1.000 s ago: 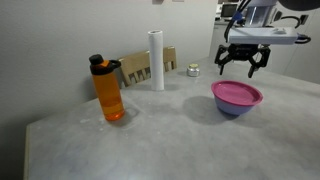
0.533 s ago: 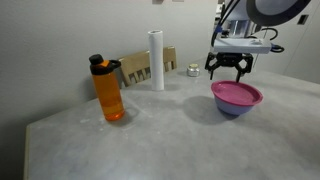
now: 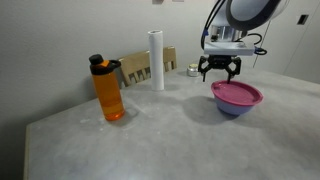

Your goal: Take the pink plate off the blue bowl

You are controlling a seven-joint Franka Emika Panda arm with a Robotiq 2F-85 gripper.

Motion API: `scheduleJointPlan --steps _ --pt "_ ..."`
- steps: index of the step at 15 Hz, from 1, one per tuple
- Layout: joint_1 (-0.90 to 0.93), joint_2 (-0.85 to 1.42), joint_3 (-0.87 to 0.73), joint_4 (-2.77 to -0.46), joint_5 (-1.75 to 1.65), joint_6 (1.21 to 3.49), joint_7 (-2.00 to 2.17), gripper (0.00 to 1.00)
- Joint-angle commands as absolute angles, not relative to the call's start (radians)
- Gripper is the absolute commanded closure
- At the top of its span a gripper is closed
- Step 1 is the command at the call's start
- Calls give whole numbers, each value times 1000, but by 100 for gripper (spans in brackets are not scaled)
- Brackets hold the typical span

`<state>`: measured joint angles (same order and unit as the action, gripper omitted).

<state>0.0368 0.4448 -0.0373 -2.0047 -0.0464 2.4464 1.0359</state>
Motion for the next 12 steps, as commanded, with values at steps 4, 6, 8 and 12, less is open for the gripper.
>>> scheduleJointPlan --steps 4,6,8,12 --pt "31 544 -40 -1865 67 2309 906 0" --pt "34 565 -44 -1837 73 2283 898 0" --pt "36 582 -47 -1814 75 2261 894 0" --pt "37 605 -50 -1782 75 2238 895 25"
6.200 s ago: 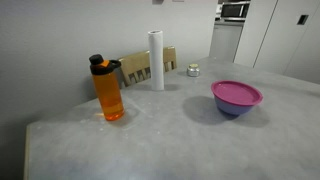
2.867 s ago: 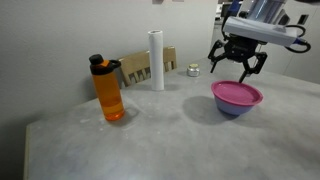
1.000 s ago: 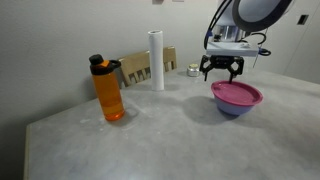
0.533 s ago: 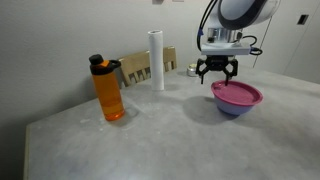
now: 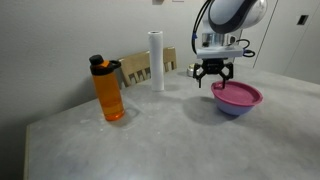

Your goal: Take the pink plate off the blue bowl

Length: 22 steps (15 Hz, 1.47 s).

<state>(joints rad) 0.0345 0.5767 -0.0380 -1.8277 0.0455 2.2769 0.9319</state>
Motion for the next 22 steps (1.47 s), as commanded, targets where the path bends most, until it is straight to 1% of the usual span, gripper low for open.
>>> scheduleJointPlan --steps 1,2,3,4,5,6,10,11,13,14,22 --pt "37 608 -50 -1775 75 2233 895 29" --pt "37 611 -50 -1771 76 2233 894 38" --pt "38 614 -51 -1765 75 2233 895 44" --pt "37 613 -50 -1764 76 2230 895 52" --pt "37 613 -50 -1763 77 2230 895 57" --pt "38 614 -50 -1763 76 2234 895 66" --pt "38 610 -50 -1766 77 2240 896 94" --pt "38 609 -50 -1768 77 2241 896 98" --pt "39 605 -49 -1771 78 2245 894 100" --pt "38 601 -49 -1775 79 2248 894 97" --pt "79 515 -57 -1830 42 2231 922 97"
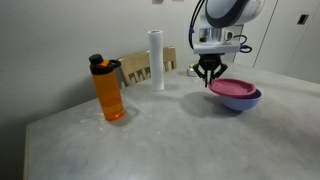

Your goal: Take the pink plate off the blue bowl

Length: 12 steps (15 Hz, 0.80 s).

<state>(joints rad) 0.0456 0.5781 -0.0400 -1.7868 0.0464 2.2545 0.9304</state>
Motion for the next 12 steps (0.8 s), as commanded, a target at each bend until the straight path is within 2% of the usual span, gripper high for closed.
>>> scheduleJointPlan --steps 1,4,12 --pt "94 499 -60 -1837 27 2229 930 97" --pt "130 453 -49 -1851 -3 2220 928 97" --pt "211 469 24 -1842 16 2433 866 97"
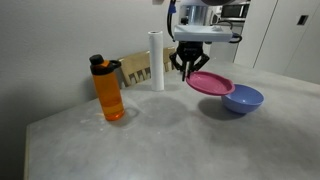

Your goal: Take the pink plate off the blue bowl

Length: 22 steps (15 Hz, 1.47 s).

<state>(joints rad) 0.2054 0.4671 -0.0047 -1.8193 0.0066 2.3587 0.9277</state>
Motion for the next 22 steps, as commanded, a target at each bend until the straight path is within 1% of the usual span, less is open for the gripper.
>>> scheduleJointPlan --steps 1,5,11,17,18,19,21,22 --pt "217 477 30 -1839 15 2443 855 97" --pt "216 535 56 -1814 23 2415 740 97" --pt "252 626 22 -1793 -34 2443 674 97" --pt "271 664 10 -1764 -43 2456 633 97" --pt "271 667 11 -1761 -47 2449 612 63" --pt "269 664 16 -1764 -46 2449 592 62" --pt "275 655 10 -1773 -55 2448 561 50" --pt "278 641 5 -1783 -59 2441 552 42"
